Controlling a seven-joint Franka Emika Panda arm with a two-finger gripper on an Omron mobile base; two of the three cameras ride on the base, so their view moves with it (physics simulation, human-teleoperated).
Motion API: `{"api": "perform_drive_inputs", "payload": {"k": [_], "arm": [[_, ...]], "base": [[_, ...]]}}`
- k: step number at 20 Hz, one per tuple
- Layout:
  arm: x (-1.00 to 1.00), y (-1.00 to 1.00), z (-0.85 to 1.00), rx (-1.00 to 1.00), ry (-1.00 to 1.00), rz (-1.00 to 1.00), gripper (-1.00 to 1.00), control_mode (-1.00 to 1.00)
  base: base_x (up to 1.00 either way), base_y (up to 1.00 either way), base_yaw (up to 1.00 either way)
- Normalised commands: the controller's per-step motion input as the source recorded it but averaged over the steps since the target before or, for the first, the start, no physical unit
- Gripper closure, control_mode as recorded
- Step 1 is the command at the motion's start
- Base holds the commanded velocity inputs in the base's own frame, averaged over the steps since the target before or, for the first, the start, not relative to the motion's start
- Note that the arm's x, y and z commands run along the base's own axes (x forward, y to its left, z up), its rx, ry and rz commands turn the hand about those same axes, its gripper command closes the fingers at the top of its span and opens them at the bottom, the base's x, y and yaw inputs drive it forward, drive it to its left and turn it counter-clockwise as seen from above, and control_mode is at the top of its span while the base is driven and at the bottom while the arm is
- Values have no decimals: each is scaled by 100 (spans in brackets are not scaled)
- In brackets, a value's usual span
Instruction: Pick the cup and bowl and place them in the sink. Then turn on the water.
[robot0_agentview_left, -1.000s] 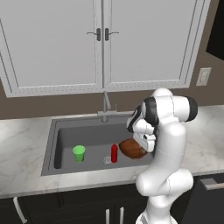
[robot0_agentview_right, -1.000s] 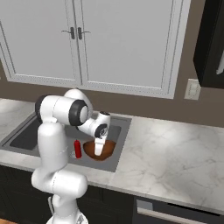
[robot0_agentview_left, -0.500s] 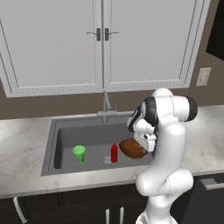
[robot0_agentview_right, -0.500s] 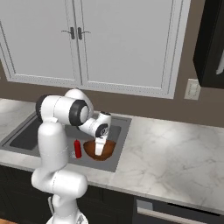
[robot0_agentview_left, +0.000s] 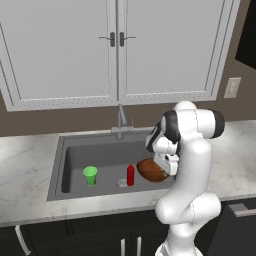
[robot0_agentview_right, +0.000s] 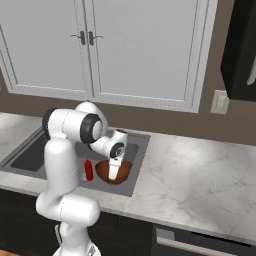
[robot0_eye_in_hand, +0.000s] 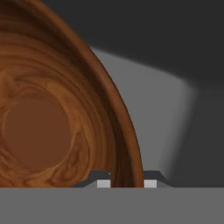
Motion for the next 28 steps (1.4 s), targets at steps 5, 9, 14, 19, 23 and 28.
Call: {"api": "perform_drive_inputs", "payload": {"k": [5,9,14,19,23,28], "arm": [[0,0,-13,0,6,0,100,-100],[0,0,-5,0,4,0,100,-100],[0,0,0,0,2,0,-100,-100],[0,0,0,0,0,0,-100,-100],[0,0,0,0,0,0,-100,-100],[0,0,0,0,0,0,-100,-100]], "base": [[0,0,0],[0,0,0],[0,0,0],[0,0,0],[0,0,0],[0,0,0]]}}
